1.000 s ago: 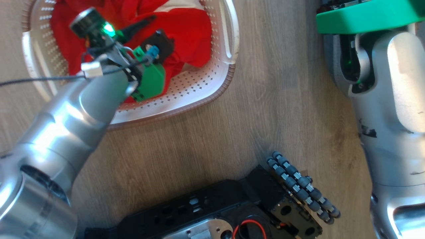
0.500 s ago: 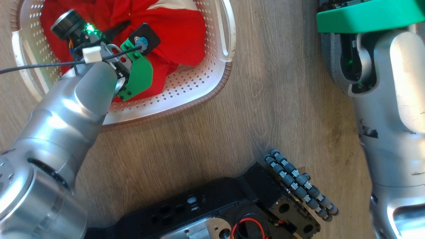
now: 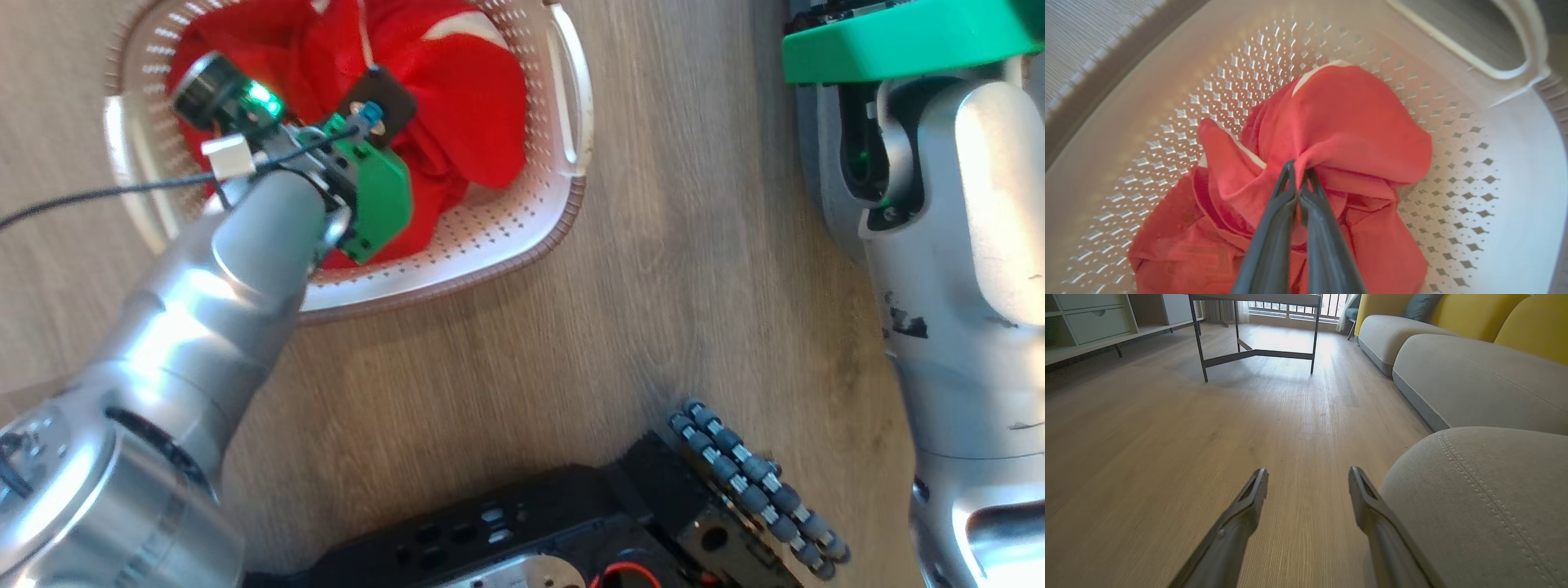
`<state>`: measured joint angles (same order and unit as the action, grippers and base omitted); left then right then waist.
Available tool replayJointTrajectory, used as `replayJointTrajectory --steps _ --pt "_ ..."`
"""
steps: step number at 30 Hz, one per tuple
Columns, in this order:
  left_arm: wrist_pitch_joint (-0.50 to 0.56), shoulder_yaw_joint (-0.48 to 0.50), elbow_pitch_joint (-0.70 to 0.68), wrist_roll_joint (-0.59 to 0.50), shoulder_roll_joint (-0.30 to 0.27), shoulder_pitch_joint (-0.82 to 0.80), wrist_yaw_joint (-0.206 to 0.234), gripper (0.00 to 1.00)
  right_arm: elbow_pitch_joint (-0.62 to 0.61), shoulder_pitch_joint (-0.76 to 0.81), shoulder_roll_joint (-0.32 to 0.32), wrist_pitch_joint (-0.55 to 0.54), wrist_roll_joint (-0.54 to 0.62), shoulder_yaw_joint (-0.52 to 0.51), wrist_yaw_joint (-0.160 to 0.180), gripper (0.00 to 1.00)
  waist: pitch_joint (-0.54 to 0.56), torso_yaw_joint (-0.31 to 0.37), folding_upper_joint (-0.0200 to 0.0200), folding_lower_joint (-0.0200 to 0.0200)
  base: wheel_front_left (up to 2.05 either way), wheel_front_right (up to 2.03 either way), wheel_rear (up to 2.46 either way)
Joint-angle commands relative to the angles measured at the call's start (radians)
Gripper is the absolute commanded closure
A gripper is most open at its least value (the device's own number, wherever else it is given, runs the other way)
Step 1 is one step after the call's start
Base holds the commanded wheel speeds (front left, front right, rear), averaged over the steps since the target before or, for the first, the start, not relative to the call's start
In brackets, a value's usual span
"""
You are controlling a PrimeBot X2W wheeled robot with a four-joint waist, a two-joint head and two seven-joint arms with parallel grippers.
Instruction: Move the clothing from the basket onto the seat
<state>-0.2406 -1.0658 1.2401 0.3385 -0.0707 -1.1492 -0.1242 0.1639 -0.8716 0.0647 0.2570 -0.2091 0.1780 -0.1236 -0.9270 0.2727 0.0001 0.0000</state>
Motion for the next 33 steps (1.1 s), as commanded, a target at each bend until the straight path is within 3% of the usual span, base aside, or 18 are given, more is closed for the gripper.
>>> replayJointTrajectory --steps 1,18,33 --pt "-0.014 0.02 -0.029 0.012 0.006 0.031 -0.003 1.0 -0.024 0.05 -0.004 0.005 0.01 0.001 -0.007 0.0 0.048 -0.033 -0.0001 0.0 0.0 0.0 0.0" --pt "-0.021 0.2 -0.356 0.06 0.012 0.271 0.026 1.0 0.067 0.171 0.068 0.005 0.007 0.03 -0.007 0.0 0.378 -0.169 -0.0001 0.0 0.0 0.0 0.0" --pt "-0.021 0.362 -0.51 0.043 0.018 0.449 0.009 1.0 0.151 0.331 0.053 0.005 -0.017 0.025 -0.007 0.0 0.64 -0.23 -0.0001 0.0 0.0 0.0 0.0"
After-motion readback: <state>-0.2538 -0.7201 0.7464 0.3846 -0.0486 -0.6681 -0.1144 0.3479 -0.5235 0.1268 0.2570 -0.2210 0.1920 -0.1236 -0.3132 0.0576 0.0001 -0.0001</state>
